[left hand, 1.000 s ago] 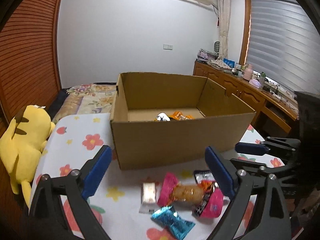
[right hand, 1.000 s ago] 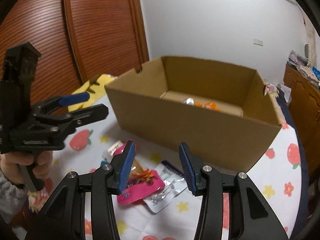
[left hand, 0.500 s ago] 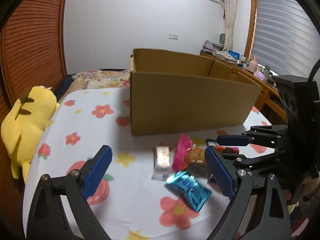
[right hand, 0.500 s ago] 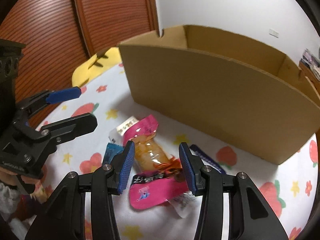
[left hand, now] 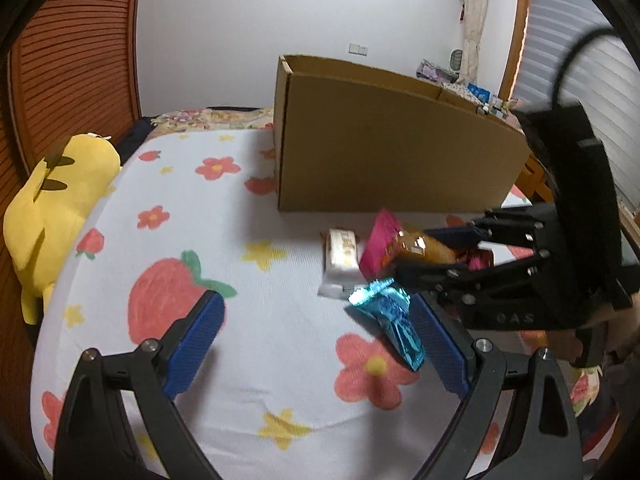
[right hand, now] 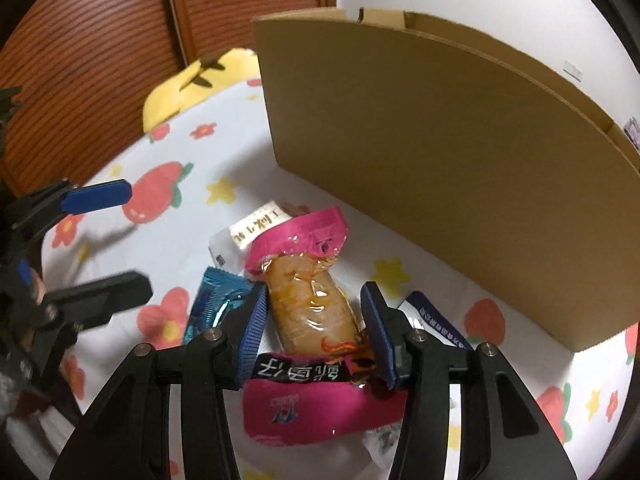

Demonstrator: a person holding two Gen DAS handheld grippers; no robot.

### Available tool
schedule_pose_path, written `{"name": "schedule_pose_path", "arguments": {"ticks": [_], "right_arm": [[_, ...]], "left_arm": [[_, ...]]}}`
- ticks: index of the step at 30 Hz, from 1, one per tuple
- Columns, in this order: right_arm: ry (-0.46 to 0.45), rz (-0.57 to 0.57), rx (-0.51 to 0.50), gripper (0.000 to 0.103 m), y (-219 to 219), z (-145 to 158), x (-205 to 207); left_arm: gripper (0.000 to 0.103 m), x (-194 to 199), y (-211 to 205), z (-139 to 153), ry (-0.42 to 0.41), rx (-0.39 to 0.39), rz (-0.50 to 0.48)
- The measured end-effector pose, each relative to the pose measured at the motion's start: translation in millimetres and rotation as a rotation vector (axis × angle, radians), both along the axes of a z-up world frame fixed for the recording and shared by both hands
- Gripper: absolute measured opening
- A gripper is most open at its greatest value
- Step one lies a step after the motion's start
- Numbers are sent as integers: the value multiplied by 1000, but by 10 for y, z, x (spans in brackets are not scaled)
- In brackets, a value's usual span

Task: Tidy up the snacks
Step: 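Grasp the blue candy with left tool while right tool grasps pink-wrapped bread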

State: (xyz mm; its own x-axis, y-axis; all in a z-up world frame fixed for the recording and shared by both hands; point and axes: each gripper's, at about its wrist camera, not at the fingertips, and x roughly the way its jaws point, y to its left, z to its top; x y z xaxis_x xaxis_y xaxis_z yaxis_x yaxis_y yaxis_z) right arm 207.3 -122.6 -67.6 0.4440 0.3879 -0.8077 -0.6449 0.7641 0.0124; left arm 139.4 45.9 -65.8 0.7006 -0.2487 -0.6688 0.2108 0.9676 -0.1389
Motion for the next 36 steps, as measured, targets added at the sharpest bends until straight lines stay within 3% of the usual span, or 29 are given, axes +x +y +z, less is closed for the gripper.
{"name": "schedule_pose_path", "arguments": {"ticks": [15,21,24,26,28,31,36], "right_arm": [[-27,2,16,40,-30,-36,-4],[-61,-32,95,40,-196,125,-75],[-92,-38,116,40,-258,219,-168],[-112,-47,131,40,-301,280,-236],[-134,-53,140,40,-348,348,-332],[-149,-53,162,40,-409,403,-454],[-150,-85,194,41,-544,377,-590]], "left_arm": [[94,-34,-196,-63,42,-23,-24],[92,-13,-256,-75,54,-21,-23],[78,35,-312,-86,78,-30,-23],[58,84,-336,-122,112,-48,-16],[51,109,-352,-152,135,-62,-9],[46,107,-411,-157,142,-65,-17],[45,131,-509,-141,143,-26,-24]]}}
